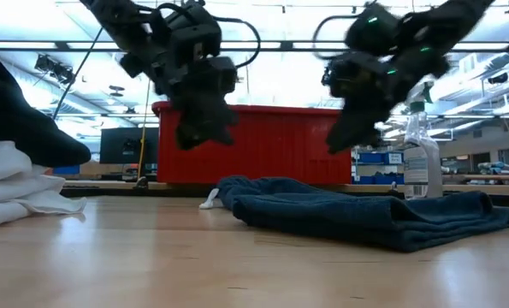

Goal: Fold Laundry from Bin
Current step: Fold the dark blue shorts

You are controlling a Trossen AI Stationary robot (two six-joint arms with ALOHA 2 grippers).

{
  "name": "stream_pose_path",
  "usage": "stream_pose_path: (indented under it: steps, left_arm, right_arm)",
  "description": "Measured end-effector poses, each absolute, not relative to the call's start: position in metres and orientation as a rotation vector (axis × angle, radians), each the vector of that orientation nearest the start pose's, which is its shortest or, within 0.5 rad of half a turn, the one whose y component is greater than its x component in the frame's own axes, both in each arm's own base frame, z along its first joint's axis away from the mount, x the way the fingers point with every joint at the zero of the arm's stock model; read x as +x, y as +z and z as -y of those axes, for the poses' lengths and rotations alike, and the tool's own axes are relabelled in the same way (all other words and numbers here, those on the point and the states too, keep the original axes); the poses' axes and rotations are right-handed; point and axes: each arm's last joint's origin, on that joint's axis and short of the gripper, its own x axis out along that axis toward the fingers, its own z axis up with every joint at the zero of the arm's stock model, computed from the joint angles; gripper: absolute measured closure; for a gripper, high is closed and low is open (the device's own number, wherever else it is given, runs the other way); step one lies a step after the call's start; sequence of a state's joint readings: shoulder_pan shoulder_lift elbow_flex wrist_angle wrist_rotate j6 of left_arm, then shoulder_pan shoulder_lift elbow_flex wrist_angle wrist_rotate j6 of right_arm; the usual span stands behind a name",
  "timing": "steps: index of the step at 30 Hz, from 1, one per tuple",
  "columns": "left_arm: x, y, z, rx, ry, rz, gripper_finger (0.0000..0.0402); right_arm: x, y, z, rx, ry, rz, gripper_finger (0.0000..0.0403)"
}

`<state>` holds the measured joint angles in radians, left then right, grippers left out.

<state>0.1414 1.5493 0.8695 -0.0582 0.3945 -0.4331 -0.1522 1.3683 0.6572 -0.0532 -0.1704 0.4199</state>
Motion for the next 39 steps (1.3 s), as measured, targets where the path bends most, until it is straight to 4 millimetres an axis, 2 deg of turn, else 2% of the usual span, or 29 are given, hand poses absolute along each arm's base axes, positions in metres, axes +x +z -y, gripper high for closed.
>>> stream_pose_path:
  steps: [5,8,13,16,19,22,26,29,35,39]
  left_arm:
    - [0.310,0.184,-0.019,-0.635,-0.058,-0.831,0.0242]
    - [0.312,0.189,-0.011,-0.610,-0.057,-0.810,0.0242]
    - [0.296,0.201,0.002,-0.540,0.029,-0.847,0.0242]
    - [0.290,0.212,0.004,-0.505,0.074,-0.818,0.0242]
    - [0.287,0.221,0.004,-0.505,0.075,-0.779,0.0242]
    - [0.282,0.225,0.001,-0.511,0.094,-0.776,0.0242]
    - [0.279,0.228,-0.004,-0.520,0.114,-0.771,0.0242]
    - [0.277,0.231,-0.007,-0.516,0.119,-0.760,0.0242]
    - [0.275,0.232,-0.015,-0.521,0.143,-0.758,0.0242]
    - [0.273,0.230,-0.016,-0.526,0.154,-0.789,0.0242]
  right_arm:
    - [0.290,0.169,0.070,0.505,-0.111,-0.783,0.0207]
    - [0.306,0.158,0.095,0.538,-0.103,-0.825,0.0161]
    - [0.323,0.148,0.128,0.633,-0.091,-0.870,0.0089]
    - [0.330,0.147,0.130,0.624,-0.118,-0.910,0.0063]
    - [0.338,0.144,0.125,0.592,-0.139,-0.922,0.0054]
    - [0.346,0.147,0.121,0.581,-0.156,-0.894,0.0055]
    - [0.346,0.146,0.120,0.545,-0.265,-0.908,0.0056]
    - [0.346,0.144,0.125,0.578,-0.268,-0.895,0.0073]
    - [0.349,0.119,0.124,0.626,-0.214,-0.970,0.0176]
    - [0.351,0.114,0.116,0.574,-0.238,-1.006,0.0245]
